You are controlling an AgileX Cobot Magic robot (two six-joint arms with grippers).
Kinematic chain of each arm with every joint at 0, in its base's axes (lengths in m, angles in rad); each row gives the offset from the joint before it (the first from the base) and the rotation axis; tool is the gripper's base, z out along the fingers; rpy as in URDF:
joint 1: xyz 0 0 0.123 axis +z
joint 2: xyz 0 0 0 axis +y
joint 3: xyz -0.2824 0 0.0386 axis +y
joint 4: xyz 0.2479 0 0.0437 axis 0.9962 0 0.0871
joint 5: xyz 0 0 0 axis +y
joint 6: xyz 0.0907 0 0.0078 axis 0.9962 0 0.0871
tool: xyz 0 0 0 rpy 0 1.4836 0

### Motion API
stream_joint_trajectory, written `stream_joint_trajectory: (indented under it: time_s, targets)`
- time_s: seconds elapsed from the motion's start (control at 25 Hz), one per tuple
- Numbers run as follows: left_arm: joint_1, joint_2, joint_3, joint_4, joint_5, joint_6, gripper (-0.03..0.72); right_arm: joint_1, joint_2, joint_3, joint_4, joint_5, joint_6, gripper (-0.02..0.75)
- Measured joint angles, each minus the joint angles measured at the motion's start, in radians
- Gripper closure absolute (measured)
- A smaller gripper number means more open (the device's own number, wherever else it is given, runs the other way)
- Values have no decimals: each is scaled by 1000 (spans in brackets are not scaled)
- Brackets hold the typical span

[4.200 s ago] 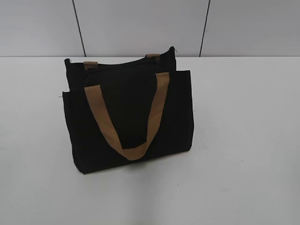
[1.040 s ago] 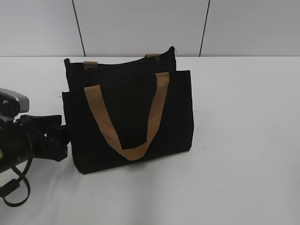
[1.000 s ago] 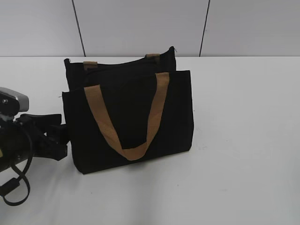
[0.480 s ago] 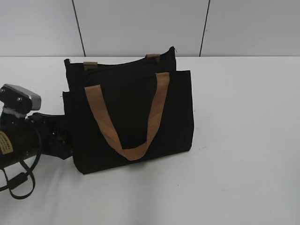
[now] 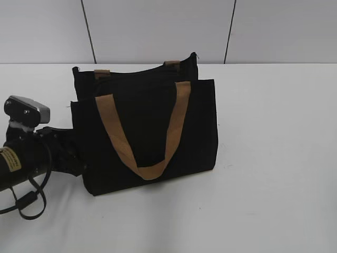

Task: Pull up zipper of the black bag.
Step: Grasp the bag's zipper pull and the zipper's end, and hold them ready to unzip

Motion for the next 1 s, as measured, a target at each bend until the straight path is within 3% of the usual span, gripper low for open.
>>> stream_joint_trajectory:
  time_s: [0.12, 0.32, 0.6, 1.0]
  targets:
    - [1, 0, -8, -1, -4, 0, 401, 0, 0, 0, 0, 0, 0, 377]
    - [1, 0, -8, 0, -6, -24, 659, -1, 0, 0, 0, 0, 0, 377]
    - [1, -63, -8, -39, 52, -37, 676, -1, 0, 0, 0, 0, 0, 377]
    - [1, -441, -7, -82, 247, -38, 676, -1, 0, 0, 0, 0, 0, 377]
